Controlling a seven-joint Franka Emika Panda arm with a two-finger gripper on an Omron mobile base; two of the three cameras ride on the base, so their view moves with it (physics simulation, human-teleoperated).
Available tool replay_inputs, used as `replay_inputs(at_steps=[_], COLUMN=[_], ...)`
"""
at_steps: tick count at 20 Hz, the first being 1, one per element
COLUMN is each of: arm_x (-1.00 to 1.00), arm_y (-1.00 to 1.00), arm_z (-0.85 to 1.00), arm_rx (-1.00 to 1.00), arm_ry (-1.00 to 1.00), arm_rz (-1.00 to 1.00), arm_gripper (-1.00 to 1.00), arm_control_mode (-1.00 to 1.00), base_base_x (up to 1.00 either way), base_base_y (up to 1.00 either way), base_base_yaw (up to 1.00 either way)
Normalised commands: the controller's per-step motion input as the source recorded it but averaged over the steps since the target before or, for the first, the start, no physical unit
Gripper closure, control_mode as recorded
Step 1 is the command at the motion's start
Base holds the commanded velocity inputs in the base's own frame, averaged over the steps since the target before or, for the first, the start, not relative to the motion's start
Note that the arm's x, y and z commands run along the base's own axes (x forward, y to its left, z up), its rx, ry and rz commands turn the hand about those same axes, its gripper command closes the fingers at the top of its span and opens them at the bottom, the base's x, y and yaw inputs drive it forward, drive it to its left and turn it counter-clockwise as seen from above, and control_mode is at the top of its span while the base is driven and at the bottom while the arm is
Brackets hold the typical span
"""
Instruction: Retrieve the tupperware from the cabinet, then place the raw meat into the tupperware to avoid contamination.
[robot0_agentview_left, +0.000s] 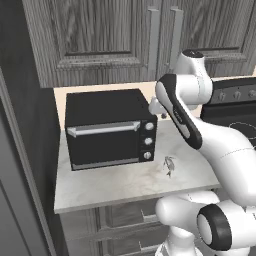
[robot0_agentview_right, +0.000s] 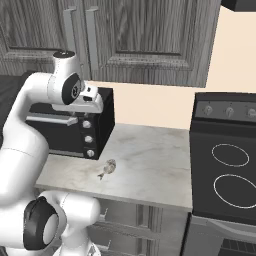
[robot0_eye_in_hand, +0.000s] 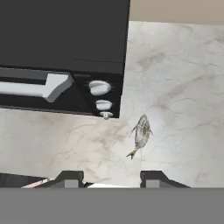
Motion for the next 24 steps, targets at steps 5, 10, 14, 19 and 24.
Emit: replay_inputs(at_steps=[5, 10, 14, 19, 24], arm_x=[-0.14, -0.26, -0.05, -0.03, -0.02], arm_y=[-0.01, -0.01, -0.08, -0.14, -0.21], arm_z=[0.11, 0.48, 0.53, 0.48, 0.5], arm_rx=[0.0, -0.01, -0.04, -0.02, 0.0], arm_ry=[-0.08, -0.28, -0.24, -0.11, -0.13], arm_rz=[0.0, -0.01, -0.01, 0.0, 0.0], arm_gripper=[-1.0, -1.0, -1.0, -1.0, -1.0], arm_control_mode=[-1.0, -1.0, -1.0, -1.0, -1.0], base_base_x=[0.0, 0.0, 0.0, 0.0, 0.0], base_base_y=[0.0, 0.0, 0.0, 0.0, 0.0], base_base_yaw=[0.0, 0.0, 0.0, 0.0, 0.0])
